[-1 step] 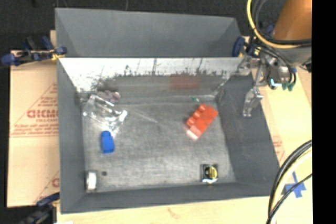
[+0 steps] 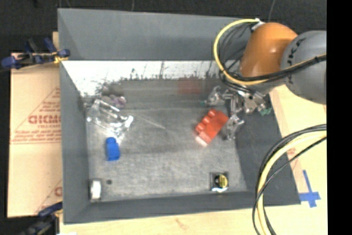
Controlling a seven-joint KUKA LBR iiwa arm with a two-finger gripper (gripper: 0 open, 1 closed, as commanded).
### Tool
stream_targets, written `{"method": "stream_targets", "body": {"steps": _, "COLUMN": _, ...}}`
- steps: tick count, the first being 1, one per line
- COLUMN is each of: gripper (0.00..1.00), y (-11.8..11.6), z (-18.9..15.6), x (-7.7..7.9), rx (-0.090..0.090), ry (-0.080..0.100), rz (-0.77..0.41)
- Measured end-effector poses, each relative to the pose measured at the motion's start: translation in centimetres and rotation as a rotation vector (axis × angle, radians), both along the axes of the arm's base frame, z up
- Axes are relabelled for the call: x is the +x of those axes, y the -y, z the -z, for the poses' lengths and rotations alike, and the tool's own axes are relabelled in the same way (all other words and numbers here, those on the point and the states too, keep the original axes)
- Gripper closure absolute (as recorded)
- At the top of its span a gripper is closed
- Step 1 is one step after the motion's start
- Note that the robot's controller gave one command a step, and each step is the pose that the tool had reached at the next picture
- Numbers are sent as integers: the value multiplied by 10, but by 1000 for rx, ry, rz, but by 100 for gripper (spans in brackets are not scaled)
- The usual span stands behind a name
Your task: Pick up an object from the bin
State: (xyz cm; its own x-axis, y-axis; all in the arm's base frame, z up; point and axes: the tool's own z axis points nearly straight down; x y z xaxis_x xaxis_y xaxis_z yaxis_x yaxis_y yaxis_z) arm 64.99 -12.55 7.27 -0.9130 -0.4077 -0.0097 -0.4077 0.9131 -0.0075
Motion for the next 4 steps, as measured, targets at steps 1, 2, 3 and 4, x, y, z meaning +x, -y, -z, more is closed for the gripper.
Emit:
{"method": "stream_targets", "body": {"steps": 1, "gripper": 0, "y": -16, "z": -30, "x": -6, "rx": -2, "ry": -3, "rz": -273}}
{"method": "stream_targets", "body": {"steps": 2, "gripper": 0, "y": -13, "z": -40, "x": 0, "rx": -3, "ry": -4, "rz": -461}}
{"method": "stream_targets", "body": {"steps": 3, "gripper": 0, "y": -14, "z": -3, "x": 4, "rx": -4, "ry": 1, "rz": -678}}
{"method": "stream_targets", "body": {"steps": 4, "gripper": 0, "y": -28, "z": -2, "x": 6, "rx": -11, "ry": -2, "rz": -859}}
